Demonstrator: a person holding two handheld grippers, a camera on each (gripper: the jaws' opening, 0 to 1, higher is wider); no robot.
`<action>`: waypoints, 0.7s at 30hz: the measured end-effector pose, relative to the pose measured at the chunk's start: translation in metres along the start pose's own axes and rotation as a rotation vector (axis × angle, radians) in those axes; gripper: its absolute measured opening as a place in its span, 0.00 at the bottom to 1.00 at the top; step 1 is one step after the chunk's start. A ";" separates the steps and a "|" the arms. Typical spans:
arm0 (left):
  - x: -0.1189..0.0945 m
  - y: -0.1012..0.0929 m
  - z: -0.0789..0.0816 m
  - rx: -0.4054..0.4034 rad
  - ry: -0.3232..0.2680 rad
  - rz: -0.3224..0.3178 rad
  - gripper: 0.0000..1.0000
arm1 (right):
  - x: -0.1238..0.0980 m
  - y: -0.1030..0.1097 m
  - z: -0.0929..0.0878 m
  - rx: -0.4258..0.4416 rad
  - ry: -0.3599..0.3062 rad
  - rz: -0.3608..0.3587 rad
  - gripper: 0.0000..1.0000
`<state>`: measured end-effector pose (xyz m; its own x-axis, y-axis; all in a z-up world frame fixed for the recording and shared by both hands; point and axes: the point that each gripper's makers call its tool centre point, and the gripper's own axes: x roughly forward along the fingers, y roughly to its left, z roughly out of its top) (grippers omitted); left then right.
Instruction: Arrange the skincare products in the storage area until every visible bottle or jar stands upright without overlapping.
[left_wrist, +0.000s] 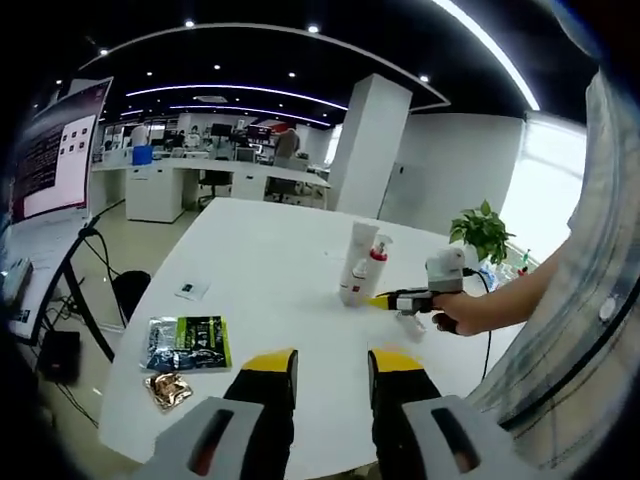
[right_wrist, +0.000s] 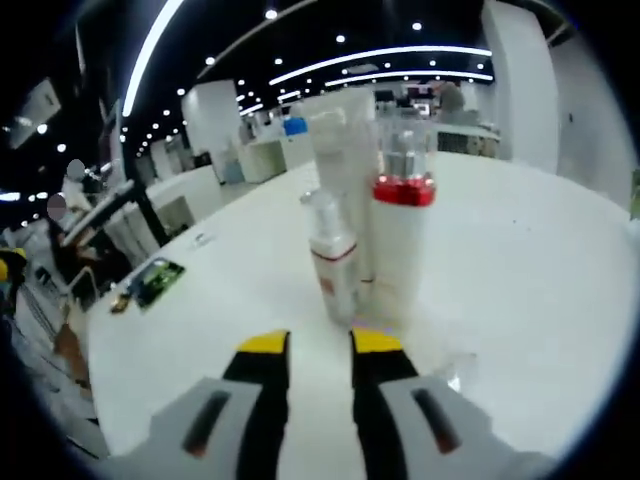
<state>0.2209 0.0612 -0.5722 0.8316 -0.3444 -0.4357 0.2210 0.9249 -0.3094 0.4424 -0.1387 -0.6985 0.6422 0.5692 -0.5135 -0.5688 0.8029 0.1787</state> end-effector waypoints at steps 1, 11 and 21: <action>0.002 0.000 0.002 -0.003 -0.007 -0.002 0.29 | -0.003 0.000 -0.001 0.013 0.004 0.001 0.21; 0.018 -0.006 0.004 -0.015 -0.014 -0.060 0.28 | -0.028 -0.004 -0.008 0.145 0.016 0.008 0.33; 0.043 -0.012 0.004 -0.014 0.025 -0.138 0.28 | -0.069 -0.040 -0.032 0.149 0.041 -0.141 0.33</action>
<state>0.2557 0.0365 -0.5840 0.7809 -0.4722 -0.4089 0.3251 0.8662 -0.3795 0.4045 -0.2159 -0.6975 0.6865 0.4441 -0.5757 -0.3905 0.8931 0.2232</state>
